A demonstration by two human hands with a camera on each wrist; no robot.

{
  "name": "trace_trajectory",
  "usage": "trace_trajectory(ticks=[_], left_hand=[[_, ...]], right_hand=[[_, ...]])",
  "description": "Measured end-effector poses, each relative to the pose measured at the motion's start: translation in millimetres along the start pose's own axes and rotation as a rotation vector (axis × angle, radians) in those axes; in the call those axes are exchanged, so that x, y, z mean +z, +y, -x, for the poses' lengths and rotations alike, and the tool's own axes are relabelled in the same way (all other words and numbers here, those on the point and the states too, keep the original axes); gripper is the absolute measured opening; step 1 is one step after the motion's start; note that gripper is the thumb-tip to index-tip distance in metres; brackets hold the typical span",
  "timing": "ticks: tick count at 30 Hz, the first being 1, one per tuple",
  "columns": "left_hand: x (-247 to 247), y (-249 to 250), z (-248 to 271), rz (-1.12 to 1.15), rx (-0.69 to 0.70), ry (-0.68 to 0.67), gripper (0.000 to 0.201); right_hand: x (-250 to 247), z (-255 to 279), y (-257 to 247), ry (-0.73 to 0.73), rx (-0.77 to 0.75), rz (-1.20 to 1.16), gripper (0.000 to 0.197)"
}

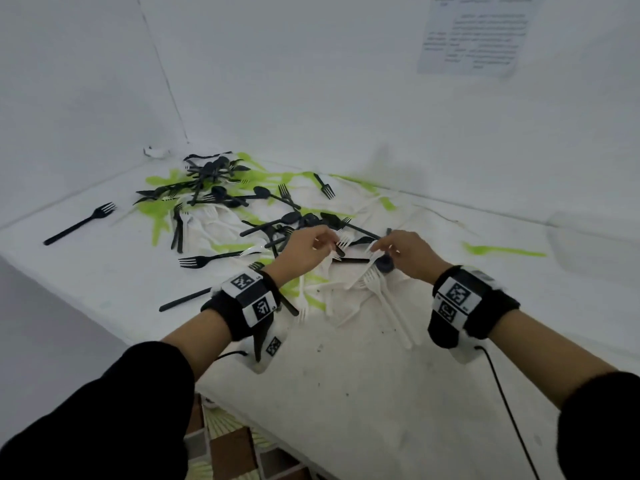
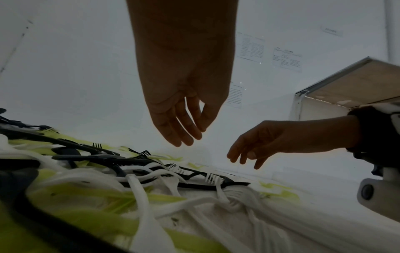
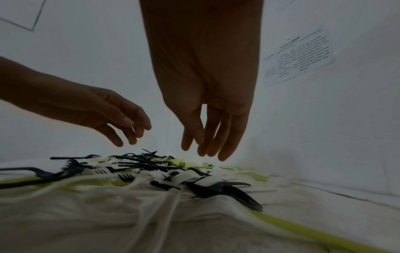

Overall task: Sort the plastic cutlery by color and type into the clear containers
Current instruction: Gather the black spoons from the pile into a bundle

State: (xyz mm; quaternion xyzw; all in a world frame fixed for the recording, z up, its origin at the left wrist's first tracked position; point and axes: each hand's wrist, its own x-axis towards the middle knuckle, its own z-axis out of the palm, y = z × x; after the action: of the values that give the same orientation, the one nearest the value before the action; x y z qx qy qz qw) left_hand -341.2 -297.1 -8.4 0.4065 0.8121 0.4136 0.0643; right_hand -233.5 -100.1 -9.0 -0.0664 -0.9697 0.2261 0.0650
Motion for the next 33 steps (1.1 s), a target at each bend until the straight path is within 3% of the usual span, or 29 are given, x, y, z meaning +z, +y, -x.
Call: trace_trajectory(ticks=[5, 9, 13, 17, 22, 25, 29, 33], left_hand=[[-10, -15, -32, 0.033, -0.021, 0.002, 0.018], [-31, -30, -52, -0.008, -0.05, 0.016, 0.017], [-53, -49, -79, -0.038, -0.086, -0.002, 0.016], [-61, -70, -110, -0.135, -0.052, -0.062, 0.017], [-49, -97, -143, -0.354, -0.088, -0.294, 0.026], [-42, -106, -155, -0.504, -0.147, -0.425, 0.041], [-40, -119, -163, -0.723, -0.121, -0.39, 0.046], [-48, -128, -167, -0.816, -0.196, -0.429, 0.052]], right_hand=[[-3, -25, 15, -0.313, -0.052, 0.203, 0.055], [-3, -36, 17, -0.384, -0.078, 0.224, 0.044], [3, -41, 14, -0.278, -0.043, 0.224, 0.024], [3, -47, 7, -0.083, 0.01, 0.064, 0.011], [-10, -59, -18, 0.199, 0.047, -0.214, 0.026], [-18, -68, -39, 0.351, 0.057, -0.338, 0.016], [-19, -88, -54, 0.477, 0.142, -0.487, 0.012], [-2, -114, -51, 0.522, 0.287, -0.443, 0.013]])
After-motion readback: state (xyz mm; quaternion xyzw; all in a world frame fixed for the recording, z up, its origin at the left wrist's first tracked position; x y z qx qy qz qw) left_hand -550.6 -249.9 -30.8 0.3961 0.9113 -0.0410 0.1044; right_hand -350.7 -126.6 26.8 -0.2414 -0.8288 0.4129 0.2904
